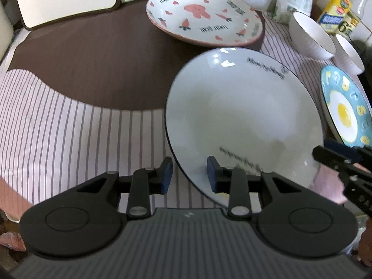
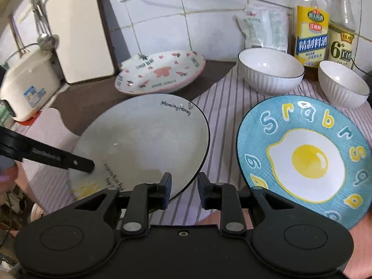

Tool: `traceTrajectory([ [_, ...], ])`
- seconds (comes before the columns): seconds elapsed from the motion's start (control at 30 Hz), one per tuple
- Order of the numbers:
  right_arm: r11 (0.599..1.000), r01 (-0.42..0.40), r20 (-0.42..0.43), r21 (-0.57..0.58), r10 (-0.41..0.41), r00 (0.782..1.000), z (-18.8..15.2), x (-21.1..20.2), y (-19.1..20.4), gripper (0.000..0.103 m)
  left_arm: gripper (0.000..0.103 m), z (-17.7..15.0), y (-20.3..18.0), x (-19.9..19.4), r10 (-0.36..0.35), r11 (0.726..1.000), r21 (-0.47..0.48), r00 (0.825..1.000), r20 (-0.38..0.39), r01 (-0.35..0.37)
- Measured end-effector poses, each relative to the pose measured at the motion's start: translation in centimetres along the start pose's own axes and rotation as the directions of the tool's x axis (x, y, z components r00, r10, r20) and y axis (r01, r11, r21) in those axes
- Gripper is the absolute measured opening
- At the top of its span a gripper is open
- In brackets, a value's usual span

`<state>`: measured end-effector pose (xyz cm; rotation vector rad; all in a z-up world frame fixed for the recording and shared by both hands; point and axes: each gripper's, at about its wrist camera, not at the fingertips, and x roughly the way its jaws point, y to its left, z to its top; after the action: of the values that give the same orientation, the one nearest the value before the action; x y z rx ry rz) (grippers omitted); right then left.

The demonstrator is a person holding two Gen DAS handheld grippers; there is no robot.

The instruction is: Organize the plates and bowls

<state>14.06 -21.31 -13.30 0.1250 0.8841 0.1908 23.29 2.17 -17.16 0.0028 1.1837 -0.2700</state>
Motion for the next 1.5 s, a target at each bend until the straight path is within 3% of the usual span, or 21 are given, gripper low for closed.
traceTrajectory([
  [0.17, 1.000, -0.014, 0.052, 0.024, 0.013, 0.999, -0.4, -4.1, -0.5, 0.038, 0.033, -1.3, -0.8, -2.0, 0.001, 1.000, 0.023, 1.000, 0.005, -0.001],
  [0.4, 0.994, 0.042, 0.151, 0.099, -0.057, 0.987, -1.2, -9.3, -2.2, 0.043, 0.034, -1.5, -3.3, -6.1, -0.062, 0.996, 0.067, 0.993, 0.097, 0.055],
  [0.73, 0.970, 0.135, 0.255, 0.203, -0.186, 0.949, -3.4, -12.9, -5.0, 0.062, 0.043, -0.5, -10.0, -9.8, -0.207, 0.966, 0.202, 0.950, 0.232, 0.161],
  [0.8, 0.961, 0.145, 0.261, 0.237, -0.207, 0.943, -4.2, -12.8, -5.8, 0.062, 0.045, -0.6, -11.7, -9.3, -0.227, 0.960, 0.218, 0.944, 0.240, 0.175],
  [0.93, 0.930, 0.183, 0.252, 0.319, -0.270, 0.929, -5.2, -11.7, -7.6, 0.062, 0.045, -0.9, -14.7, -7.5, -0.241, 0.956, 0.217, 0.947, 0.214, 0.195],
  [1.1, 0.887, 0.178, 0.225, 0.427, -0.295, 0.929, -6.4, -9.8, -10.4, 0.062, 0.045, -0.8, -17.1, -4.6, -0.230, 0.964, 0.175, 0.956, 0.183, 0.199],
  [1.2, 0.861, 0.176, 0.198, 0.477, -0.301, 0.933, -6.9, -8.4, -11.8, 0.062, 0.045, 0.6, -18.1, -2.8, -0.210, 0.966, 0.193, 0.960, 0.187, 0.174],
  [1.33, 0.830, 0.169, 0.180, 0.532, -0.307, 0.935, -7.5, -6.6, -12.9, 0.062, 0.045, 3.3, -19.5, -0.4, -0.209, 0.947, 0.278, 0.964, 0.163, 0.158],
  [1.5, 0.831, 0.150, 0.198, 0.536, -0.296, 0.934, -7.1, -5.1, -12.9, 0.062, 0.043, 6.3, -21.1, 2.9, -0.196, 0.927, 0.347, 0.971, 0.135, 0.139],
])
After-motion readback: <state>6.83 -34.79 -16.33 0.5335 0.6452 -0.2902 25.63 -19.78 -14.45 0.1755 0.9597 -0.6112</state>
